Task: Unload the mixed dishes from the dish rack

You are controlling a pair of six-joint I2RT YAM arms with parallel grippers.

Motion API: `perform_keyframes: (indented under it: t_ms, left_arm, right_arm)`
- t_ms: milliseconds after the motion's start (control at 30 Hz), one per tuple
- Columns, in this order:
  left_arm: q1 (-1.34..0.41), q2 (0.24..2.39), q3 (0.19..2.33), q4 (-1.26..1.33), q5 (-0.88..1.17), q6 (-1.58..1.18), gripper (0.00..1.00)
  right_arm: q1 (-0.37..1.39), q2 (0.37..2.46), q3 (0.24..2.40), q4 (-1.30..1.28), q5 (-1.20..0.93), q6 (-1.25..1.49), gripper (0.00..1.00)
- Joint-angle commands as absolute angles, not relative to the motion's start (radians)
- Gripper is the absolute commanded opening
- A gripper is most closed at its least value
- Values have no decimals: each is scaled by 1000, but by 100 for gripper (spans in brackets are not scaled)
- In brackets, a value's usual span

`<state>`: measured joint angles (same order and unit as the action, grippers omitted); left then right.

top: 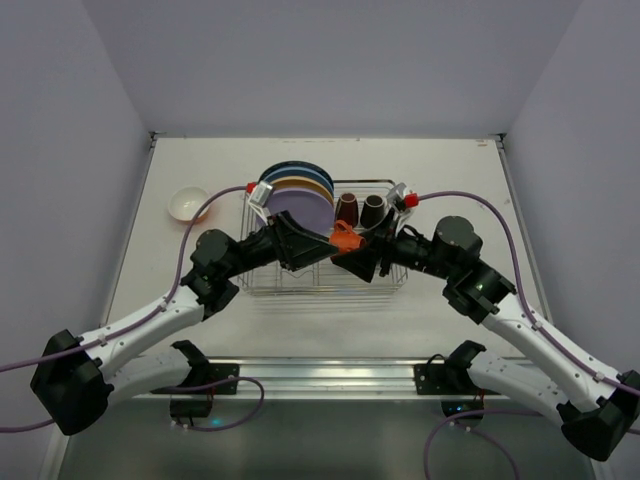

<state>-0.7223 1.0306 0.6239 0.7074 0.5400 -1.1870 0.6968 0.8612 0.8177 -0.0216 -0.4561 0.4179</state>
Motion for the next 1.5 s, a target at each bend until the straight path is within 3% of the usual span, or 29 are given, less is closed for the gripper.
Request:
perform_keyframes:
  t_ms: [0,133,267,667,767,933,1133,1233,1333,1367,1467]
  left_arm:
    - [-736,1035,626,790,551,-1186,64]
    - [-736,1037,626,796,560,-1195,45]
    - [-738,1037,624,802,561,-1195,38]
    - [-752,1078,621,873,569,-1238,34]
    - [-759,1086,618,891,581,-1253,25]
    - [-765,1069,609,894,588,-1259,0]
    - [-765,1048,601,849,559,-1241,0]
    - [-765,1025,601,792,516,-1203,0]
    - [-765,997,606,752,477,-1172,0]
    - [-765,993,610,735,468,-1163,0]
    - [-765,959,646,622,405,-1099,0]
  right_arm:
    - [687,836,828,83,-472,403,35]
    - [686,821,822,97,-508,397,35]
    - [686,805,810,107,-549,399,35]
    - [686,815,788,138,-615,425,36]
    - [684,804,787,143,-600,425,36]
    - [683,790,776,147,-583,423,36]
    - [678,772,764,146,-557,423,39]
    - [675,762,753,144,-542,425,48]
    - [673,758,747,133,-528,423,73]
    - [673,758,747,132,-525,423,95]
    - [673,755,744,111,-515,414,99]
